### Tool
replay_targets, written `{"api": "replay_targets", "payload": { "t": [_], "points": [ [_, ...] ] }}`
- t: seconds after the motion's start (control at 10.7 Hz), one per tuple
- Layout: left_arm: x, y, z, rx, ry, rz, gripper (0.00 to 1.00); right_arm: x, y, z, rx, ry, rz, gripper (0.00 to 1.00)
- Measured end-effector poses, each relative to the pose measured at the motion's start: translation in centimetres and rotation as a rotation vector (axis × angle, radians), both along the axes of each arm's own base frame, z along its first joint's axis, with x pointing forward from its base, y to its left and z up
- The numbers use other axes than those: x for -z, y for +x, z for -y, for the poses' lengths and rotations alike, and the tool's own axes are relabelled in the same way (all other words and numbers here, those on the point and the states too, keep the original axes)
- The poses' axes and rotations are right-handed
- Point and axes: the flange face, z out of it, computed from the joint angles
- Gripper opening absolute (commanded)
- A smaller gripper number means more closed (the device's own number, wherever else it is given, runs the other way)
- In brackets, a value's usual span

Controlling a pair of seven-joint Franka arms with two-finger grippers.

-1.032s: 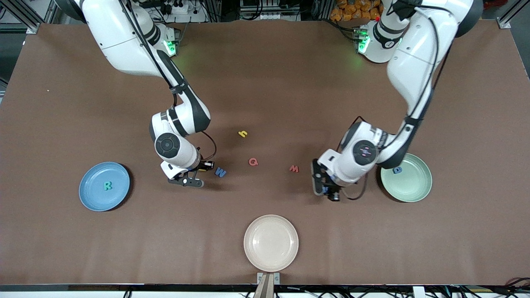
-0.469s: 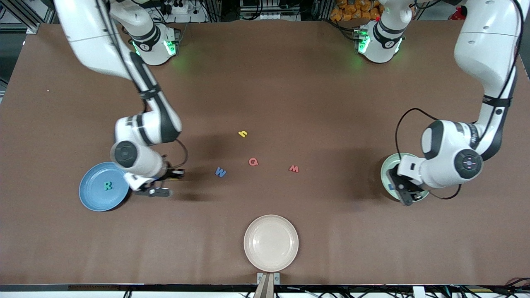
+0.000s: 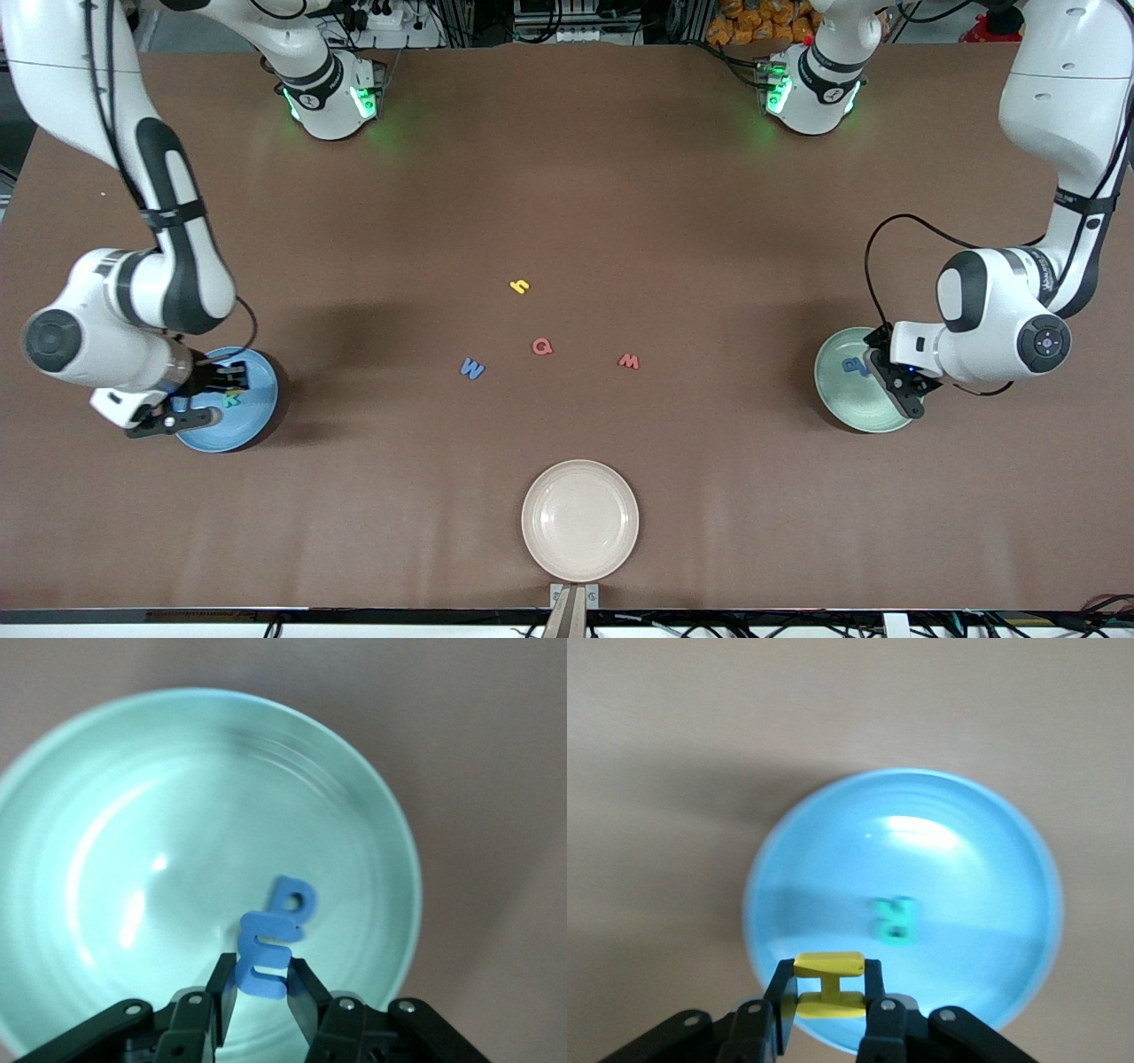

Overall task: Sort uppercase to blue plate, lowercase to green plate
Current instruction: 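Drop the E on the green plate while the right gripper drops H on blue, then reach the left gripper to the pink w while the right gripper reaches the O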

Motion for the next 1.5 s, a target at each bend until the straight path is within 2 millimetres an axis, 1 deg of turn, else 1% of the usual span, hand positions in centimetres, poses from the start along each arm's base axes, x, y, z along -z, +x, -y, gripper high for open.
{"api": "replay_targets", "payload": {
  "t": [0.09, 0.19, 0.28, 0.38, 0.47, 0.56, 0.66, 0.75, 0.84, 0.94, 1.03, 1.13, 1.22, 1.31, 1.5],
  "points": [
    [0.5, -1.0, 0.0, -0.035, -0.027, -0.023, 0.99, -0.3, 0.0, 1.5, -0.018, 0.001, 0.007, 1.0],
    [0.5, -1.6, 0.3, -0.051, -0.042, -0.032, 1.0, -0.5, 0.1, 1.5, -0.028, 0.002, 0.009, 1.0],
    [-0.1, -1.6, 0.7, -0.049, -0.042, -0.024, 1.0, -0.4, 0.3, 0.4, -0.043, 0.007, 0.008, 1.0],
    [-1.5, -1.3, 1.4, -0.044, -0.039, -0.006, 1.0, -0.3, 0.5, -1.8, -0.053, 0.012, 0.004, 1.0],
    [-3.4, -1.0, 3.1, -0.03, -0.034, 0.019, 1.0, -0.2, 0.7, -5.0, -0.048, 0.012, 0.002, 1.0],
    [-5.4, -0.9, 6.1, -0.01, -0.027, 0.041, 1.0, 0.0, 0.9, -8.7, -0.045, 0.01, 0.001, 1.0],
    [-7.0, -1.2, 10.3, 0.018, -0.021, 0.06, 1.0, 0.2, 0.8, -12.9, -0.049, 0.01, -0.001, 1.0],
    [-8.3, -1.7, 15.0, 0.058, -0.019, 0.077, 1.0, 0.4, 0.5, -17.4, -0.057, 0.02, -0.001, 1.0],
    [-9.2, -2.4, 19.3, 0.11, -0.022, 0.093, 1.0, 0.5, 0.0, -21.8, -0.062, 0.041, -0.001, 1.0],
    [-9.8, -3.2, 23.2, 0.165, -0.027, 0.106, 1.0, 0.8, -0.7, -26.4, -0.063, 0.062, -0.005, 1.0],
    [-10.1, -3.9, 26.3, 0.218, -0.031, 0.117, 1.0, 1.4, -1.8, -30.8, -0.066, 0.069, -0.011, 1.0],
    [-10.1, -4.2, 28.7, 0.268, -0.035, 0.133, 1.0, 2.3, -3.0, -35.1, -0.074, 0.065, -0.007, 1.0],
    [-9.8, -4.3, 30.9, 0.315, -0.044, 0.149, 1.0, 3.1, -4.2, -38.6, -0.08, 0.063, 0.007, 1.0],
    [-9.1, -4.4, 32.8, 0.353, -0.06, 0.153, 1.0, 3.8, -5.2, -40.9, -0.085, 0.061, 0.017, 1.0],
    [-7.1, -4.9, 36.9, 0.418, -0.092, 0.199, 1.0, 4.5, -7.1, -44.6, -0.071, 0.061, 0.025, 1.0]
  ]
}}
